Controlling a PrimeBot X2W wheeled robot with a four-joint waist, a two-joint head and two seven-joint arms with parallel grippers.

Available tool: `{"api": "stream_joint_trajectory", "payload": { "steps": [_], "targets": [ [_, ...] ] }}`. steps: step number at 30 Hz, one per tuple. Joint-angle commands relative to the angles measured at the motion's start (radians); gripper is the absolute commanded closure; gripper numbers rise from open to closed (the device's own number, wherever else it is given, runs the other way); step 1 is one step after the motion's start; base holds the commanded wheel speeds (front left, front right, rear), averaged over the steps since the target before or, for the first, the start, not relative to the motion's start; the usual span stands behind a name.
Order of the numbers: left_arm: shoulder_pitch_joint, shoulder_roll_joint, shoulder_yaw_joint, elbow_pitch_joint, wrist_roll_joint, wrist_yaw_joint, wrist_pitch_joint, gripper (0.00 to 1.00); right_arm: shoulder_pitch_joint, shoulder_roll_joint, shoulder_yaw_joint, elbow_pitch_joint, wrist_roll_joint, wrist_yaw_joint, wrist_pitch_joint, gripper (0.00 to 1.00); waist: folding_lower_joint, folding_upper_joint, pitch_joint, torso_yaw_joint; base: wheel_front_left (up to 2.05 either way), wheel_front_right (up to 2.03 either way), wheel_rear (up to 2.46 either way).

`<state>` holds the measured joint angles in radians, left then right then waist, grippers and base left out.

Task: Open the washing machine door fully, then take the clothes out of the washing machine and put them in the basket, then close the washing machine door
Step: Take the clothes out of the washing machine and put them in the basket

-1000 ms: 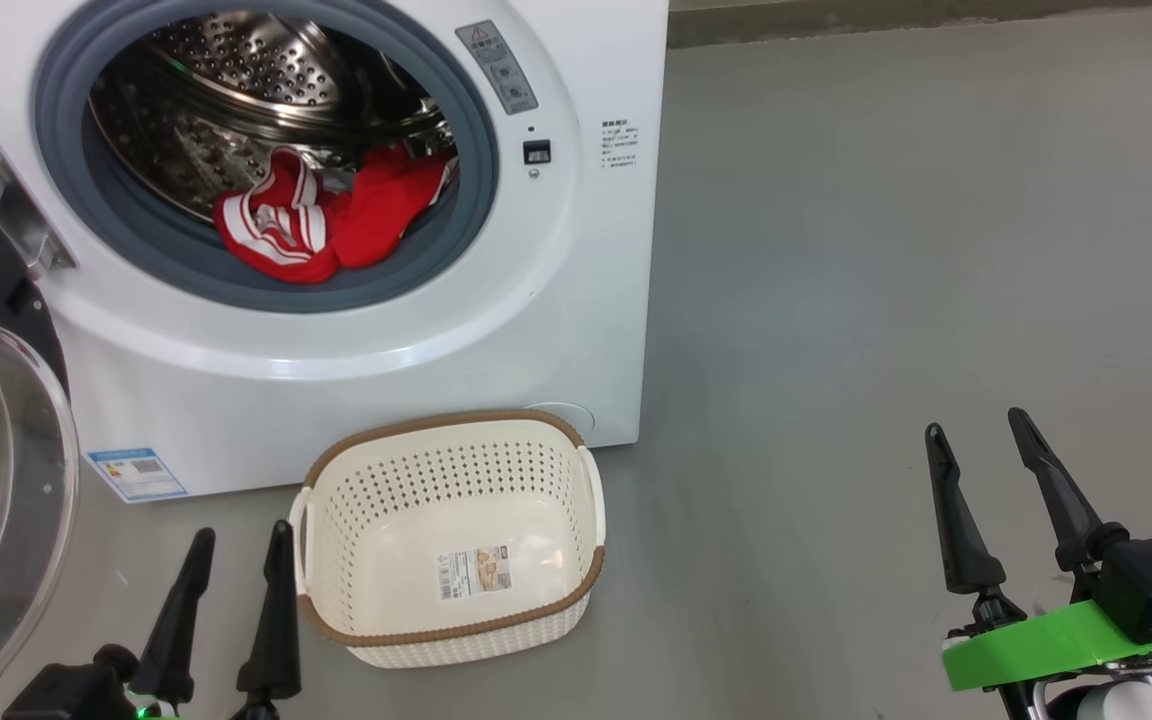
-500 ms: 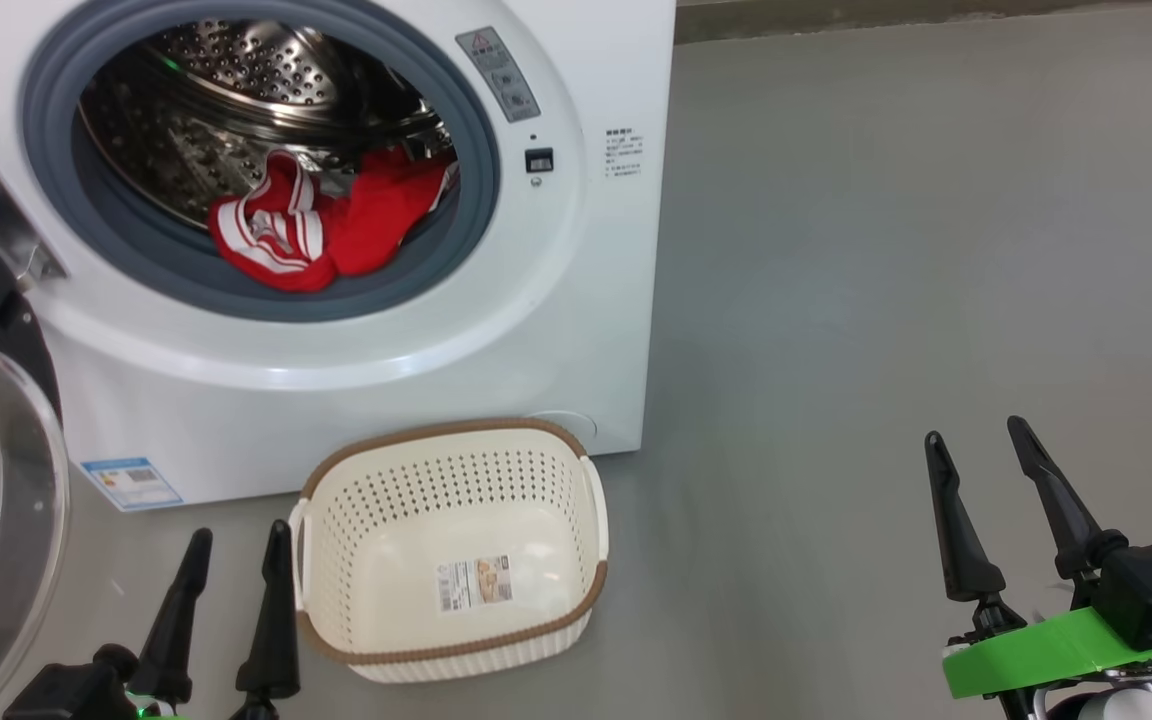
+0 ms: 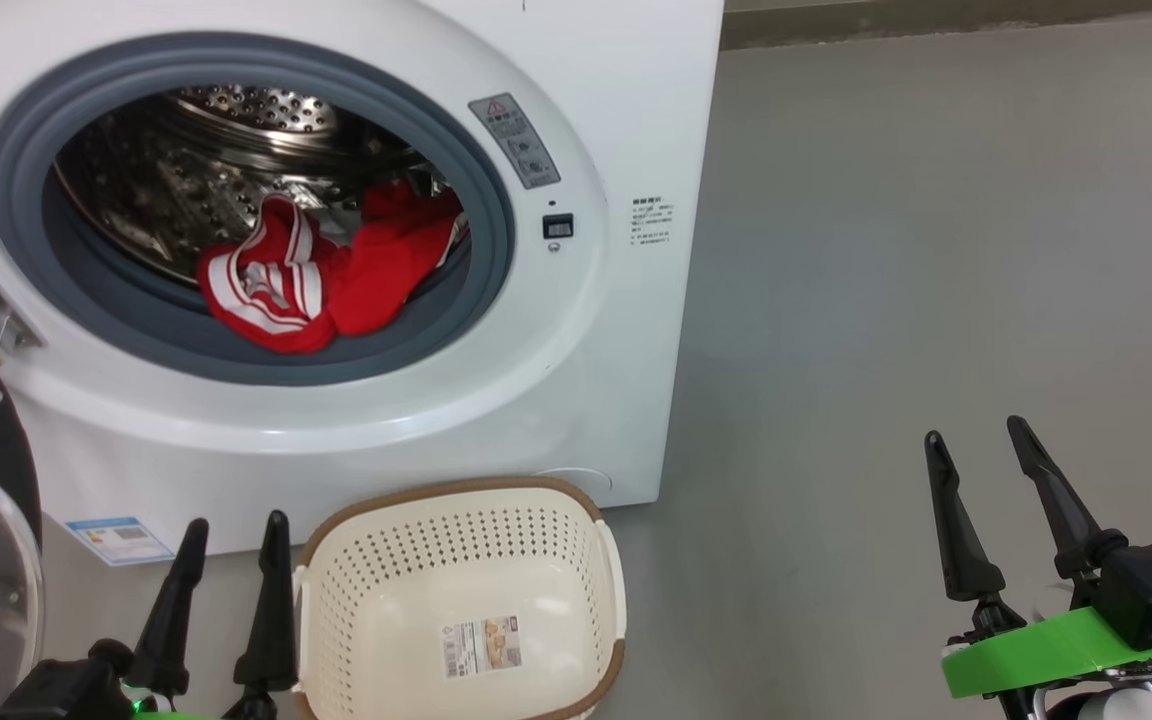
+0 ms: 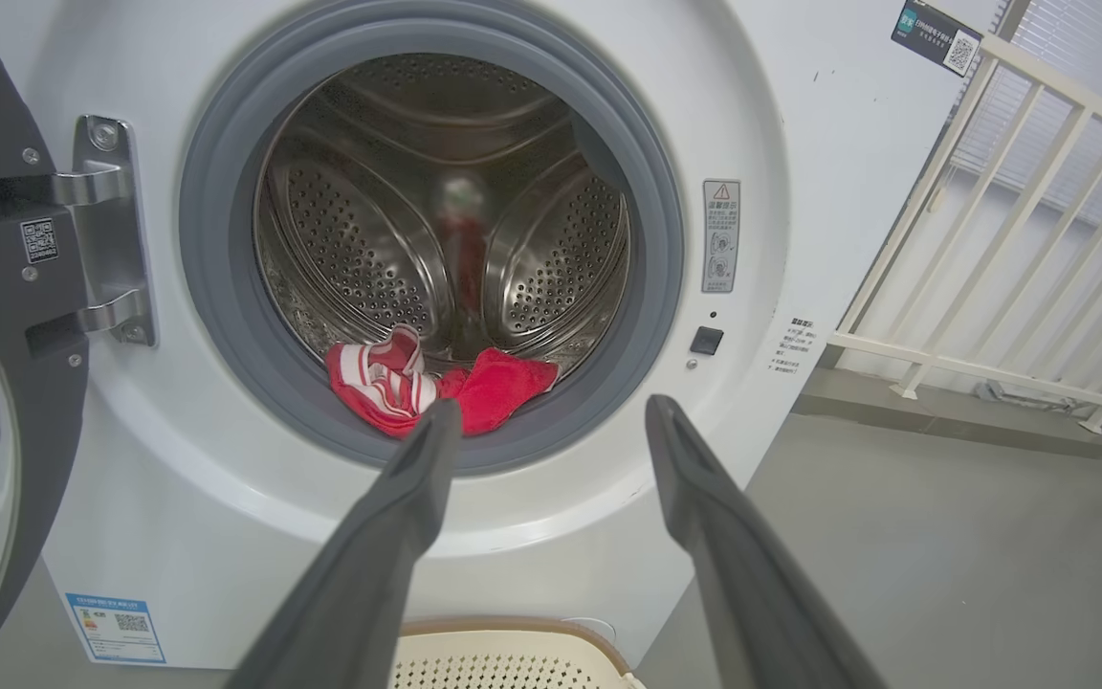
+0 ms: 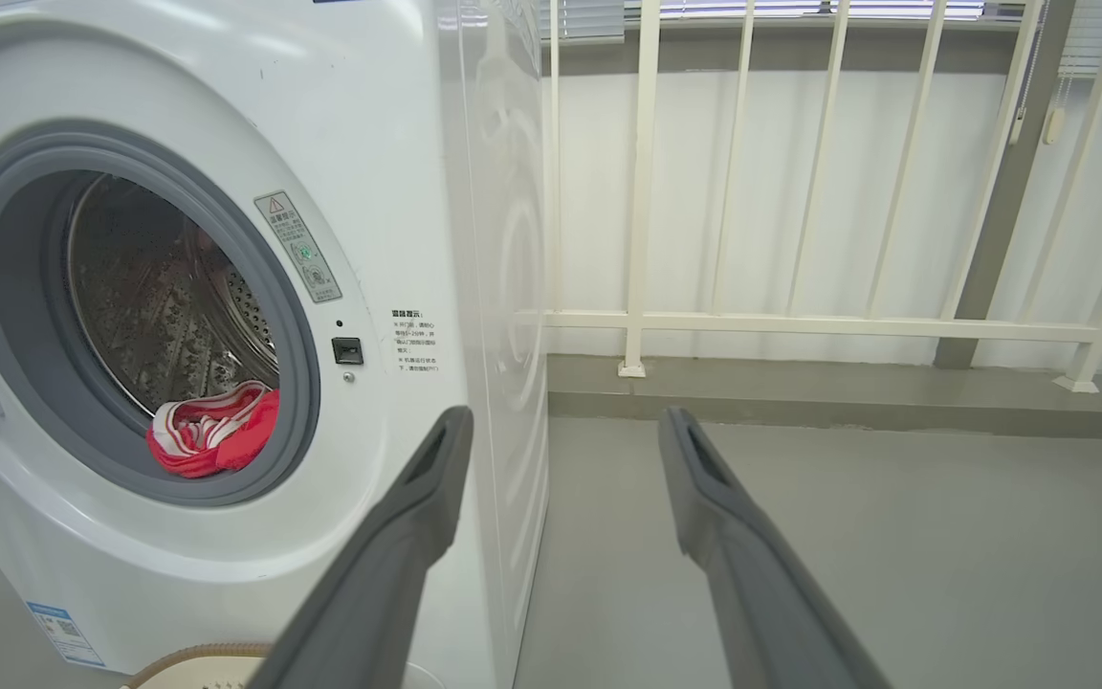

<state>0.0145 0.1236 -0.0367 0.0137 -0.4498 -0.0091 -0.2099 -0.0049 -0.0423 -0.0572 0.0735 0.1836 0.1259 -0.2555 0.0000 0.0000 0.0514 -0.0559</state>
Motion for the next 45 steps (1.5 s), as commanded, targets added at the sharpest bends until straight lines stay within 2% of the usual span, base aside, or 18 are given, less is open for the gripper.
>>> {"api": "stream_joint_trajectory", "payload": {
  "steps": [1,25,32,45],
  "targets": [
    [-0.040,0.021,0.028,-0.030,0.010,0.004,-0.009,0.00,-0.026,-0.008,0.020,-0.027,0.007,0.005,-0.006,0.00,0.0000,0.0000,0.001,0.000,0.49,-0.49,0.00],
    [-0.031,0.020,0.003,-0.020,0.018,0.034,0.000,0.00,-0.015,-0.008,0.021,-0.021,-0.001,0.005,-0.006,0.00,0.0000,0.0000,-0.026,-0.005,0.03,-0.03,0.00],
    [-0.048,0.017,-0.002,-0.010,0.011,0.034,-0.004,0.00,-0.012,-0.008,0.023,-0.025,-0.003,0.005,-0.006,0.00,0.0000,0.0000,-0.016,0.001,0.00,0.00,0.00],
    [-0.142,0.004,-0.023,0.020,0.037,0.062,-0.015,0.00,-0.031,-0.008,0.032,-0.033,-0.010,0.005,-0.006,0.00,0.0000,0.0000,0.040,0.016,0.00,0.00,0.00]
  ]
}}
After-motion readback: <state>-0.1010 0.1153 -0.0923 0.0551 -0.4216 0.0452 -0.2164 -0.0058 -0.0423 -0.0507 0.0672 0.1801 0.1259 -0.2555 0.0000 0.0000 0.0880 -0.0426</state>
